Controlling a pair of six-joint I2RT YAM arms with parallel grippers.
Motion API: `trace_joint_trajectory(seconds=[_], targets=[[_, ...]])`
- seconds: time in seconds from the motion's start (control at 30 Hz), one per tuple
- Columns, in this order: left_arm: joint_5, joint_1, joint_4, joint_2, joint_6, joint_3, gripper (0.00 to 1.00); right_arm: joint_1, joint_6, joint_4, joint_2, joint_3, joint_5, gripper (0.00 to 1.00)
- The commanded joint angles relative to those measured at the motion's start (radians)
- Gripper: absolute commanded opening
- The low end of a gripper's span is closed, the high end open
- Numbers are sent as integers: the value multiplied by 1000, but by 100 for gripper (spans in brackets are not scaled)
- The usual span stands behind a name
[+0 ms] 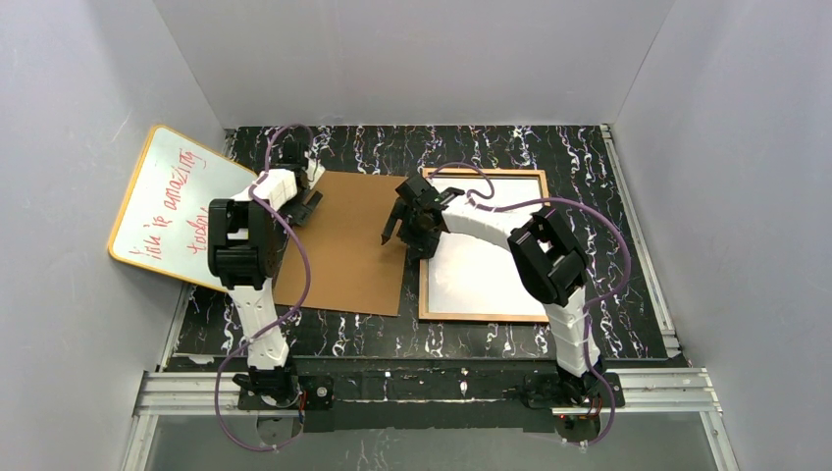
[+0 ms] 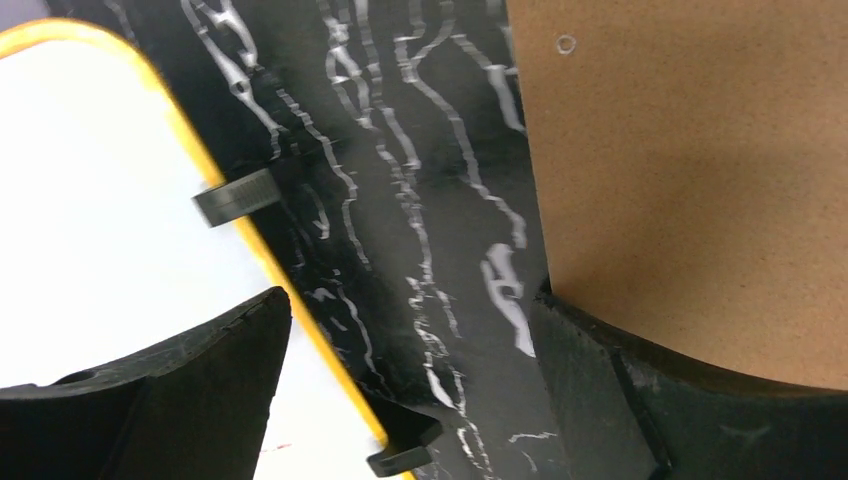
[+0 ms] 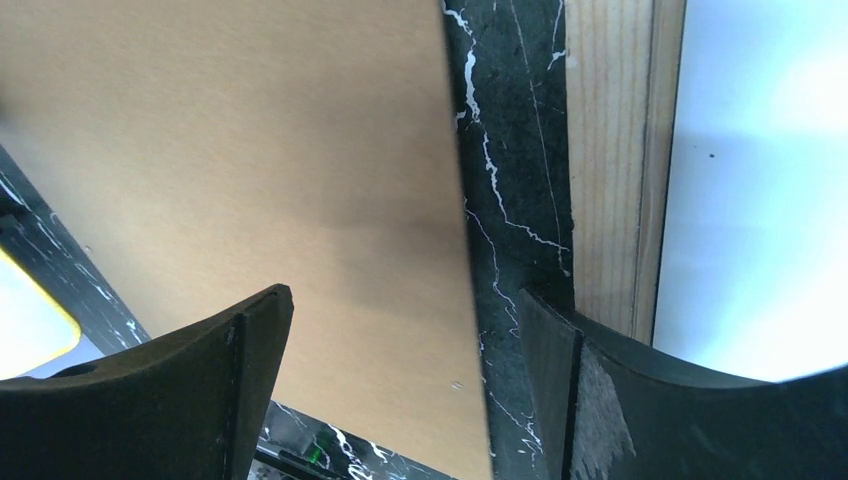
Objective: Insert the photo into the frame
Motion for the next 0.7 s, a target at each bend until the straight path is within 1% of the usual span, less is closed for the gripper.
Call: trace_joint_trajectory(seconds=[0.0,0.1,0.27,0.4,0.43,0.5,0.53,0.57,0.67], targets=[[228,-45,-156,19,-59,-50,84,-13,33,-14,-7,-62,45,92],[251,-46,-194,34,-69,-34,74,-15,45,-11,-10,-73,42,92],[265,-46,-219,58,-74,-31,59,-15,45,16,-2,-62,8,91],[295,-46,-241,72,-79,-28,46,-15,38,93,-27,-42,-114,89],[306,-47,-253,78,-83,-22,41,-15,43,121,-42,-38,-140,89],[298,-50,-279,100,-111,1,22,-15,54,184,-77,-34,-196,88],[304,-52,-310,117,-126,21,16,-15,60,214,-98,-36,-223,88],[319,-56,-335,130,-132,34,14,-15,67,248,-120,-38,-245,88],[340,-66,-344,138,-142,25,11,-15,93,316,-180,-58,-286,87]])
